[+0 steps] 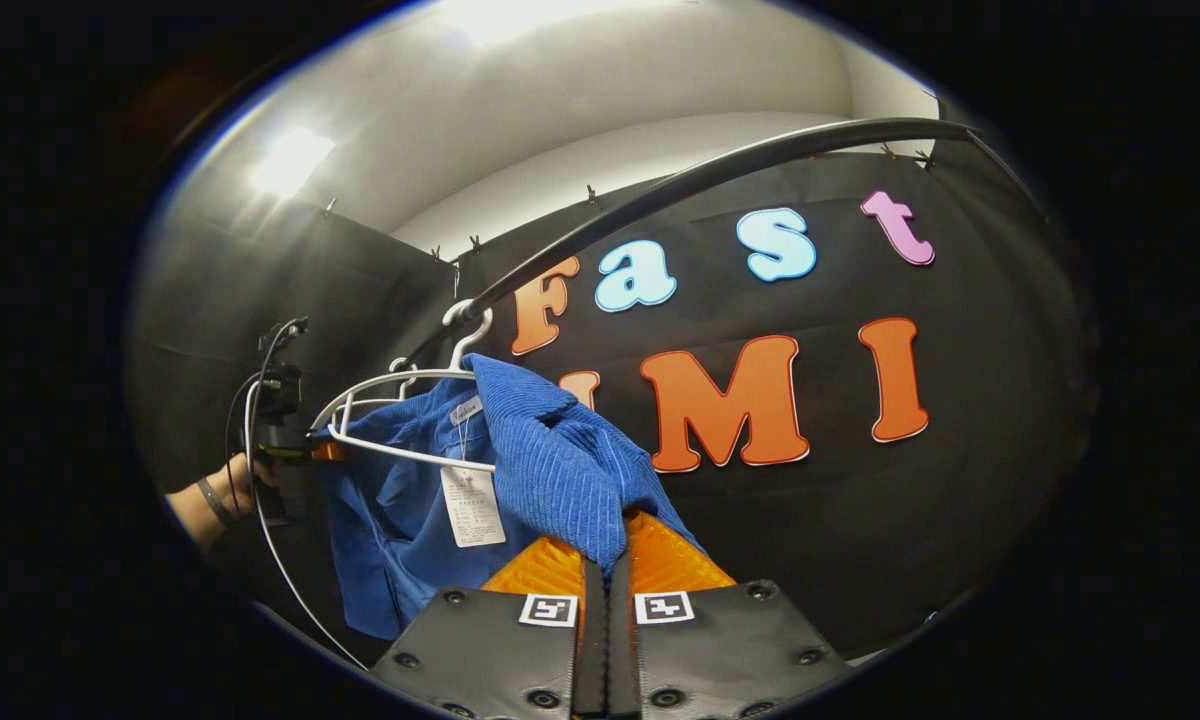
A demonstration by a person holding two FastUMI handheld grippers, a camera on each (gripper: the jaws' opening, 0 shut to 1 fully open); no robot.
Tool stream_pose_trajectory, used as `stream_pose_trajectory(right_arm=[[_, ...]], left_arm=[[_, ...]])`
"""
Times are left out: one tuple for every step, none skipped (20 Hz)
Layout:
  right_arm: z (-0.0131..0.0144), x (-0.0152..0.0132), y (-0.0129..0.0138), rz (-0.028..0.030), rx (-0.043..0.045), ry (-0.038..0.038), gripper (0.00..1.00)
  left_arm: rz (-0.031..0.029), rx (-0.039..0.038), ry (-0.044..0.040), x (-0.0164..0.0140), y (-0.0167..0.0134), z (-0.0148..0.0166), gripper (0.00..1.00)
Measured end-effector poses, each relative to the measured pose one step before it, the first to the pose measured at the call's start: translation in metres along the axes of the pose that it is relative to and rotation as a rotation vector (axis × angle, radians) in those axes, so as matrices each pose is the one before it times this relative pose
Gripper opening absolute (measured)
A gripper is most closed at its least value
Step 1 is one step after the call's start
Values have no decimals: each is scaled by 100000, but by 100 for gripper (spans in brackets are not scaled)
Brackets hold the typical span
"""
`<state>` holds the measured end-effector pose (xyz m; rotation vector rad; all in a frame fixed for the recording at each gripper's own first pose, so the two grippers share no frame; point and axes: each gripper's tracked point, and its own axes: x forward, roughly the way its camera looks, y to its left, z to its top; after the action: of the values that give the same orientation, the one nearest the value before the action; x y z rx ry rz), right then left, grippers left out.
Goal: Grasp the clothes on the hanger with both hands and then place them into the laundry hamper below.
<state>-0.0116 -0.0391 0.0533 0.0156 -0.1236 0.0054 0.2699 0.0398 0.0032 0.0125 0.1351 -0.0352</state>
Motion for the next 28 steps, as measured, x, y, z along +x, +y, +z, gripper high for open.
stream_pose_trajectory(right_arm=[[227, -186, -57, -572, -818, -393, 8], [306, 100, -203, -664, -1178, -852, 8], [552, 355, -594, -1356, -1820, -1476, 8], [657, 471, -703, -1537, -1542, -1871, 8], [735, 470, -439, -1268, -1199, -1594, 8], [466, 412, -640, -1552, -1005, -1210, 7], [428, 389, -753, -1636, -692, -1028, 8], [233, 501, -869, -1739, -213, -1065, 3], [147, 596, -1019, -2526, 419, -811, 3], [-1, 440, -837, -1993, 1208, -199, 7], [-39, 309, -688, -1871, 913, 87, 7], [-201, 384, -776, -1973, -236, 142, 8], [-382, 570, -959, -2133, -1150, 773, 12], [-649, 456, -644, -1415, -948, 1678, 12], [-653, 225, -236, -994, -401, 1876, 8], [-691, 253, -338, -1388, -498, 1950, 8], [-854, 456, -500, -1707, -891, 2265, 8], [-1005, 418, -542, -1512, -573, 2730, 7], [-851, 169, -191, -179, 396, 2366, 7], [-549, -50, 251, 657, 770, 1476, 8], [-477, -176, 27, 353, -780, 654, 8], [-395, 93, -160, -292, -2574, 248, 8], [-240, 250, -74, -306, -2871, 467, 7], [-380, 209, 54, -141, -2121, 1036, 8], [-358, -18, 230, 373, -884, 921, 8], [-422, 174, 128, 373, 82, 994, 8], [-492, 475, 30, 280, 228, 1174, 8], [-643, 826, -357, -49, -771, 1239, 3]], left_arm=[[18, 2175, -373, -367, -12, -680, 9], [9, 2403, 285, -595, -11, -713, 7], [-55, 2223, 968, -385, -138, -805, 7], [-454, 1452, 1203, -368, -348, -774, 7], [-930, 512, 1015, -458, -376, -734, 7], [-937, -197, 1296, -586, -246, -928, 8], [-903, -435, 1090, -550, -328, -959, 7], [-1181, -249, 899, -485, -467, -672, 8], [-1324, -84, 638, -338, -516, -785, 9], [-1295, 22, -73, -437, -424, -729, 8], [-1151, 123, -371, -560, -364, -554, 9], [-1216, 200, -311, -589, -285, -437, 8], [-863, 480, 423, -353, -451, -449, 8], [-680, 929, 1119, -115, -310, -578, 8], [-629, 830, 1213, -224, -248, -574, 8], [-878, 279, 595, -359, -441, -500, 8], [-896, -89, 765, -188, -534, -465, 9], [-614, -203, 1246, -161, -431, -713, 8], [-449, -156, 882, -114, -390, -514, 8], [-320, 197, 153, -384, -347, -421, 9], [-366, 685, -349, -263, -308, -167, 9], [-340, 1042, 192, -20, -324, -141, 9], [25, 1116, 835, 20, -230, -204, 9], [-179, 573, 719, 31, -88, -344, 9], [-301, -35, 421, -34, -202, -285, 9], [-299, -273, 469, -217, -87, -427, 9], [-325, -32, 579, 3, -130, -272, 9], [-227, 153, 609, 140, -35, -173, 9]])
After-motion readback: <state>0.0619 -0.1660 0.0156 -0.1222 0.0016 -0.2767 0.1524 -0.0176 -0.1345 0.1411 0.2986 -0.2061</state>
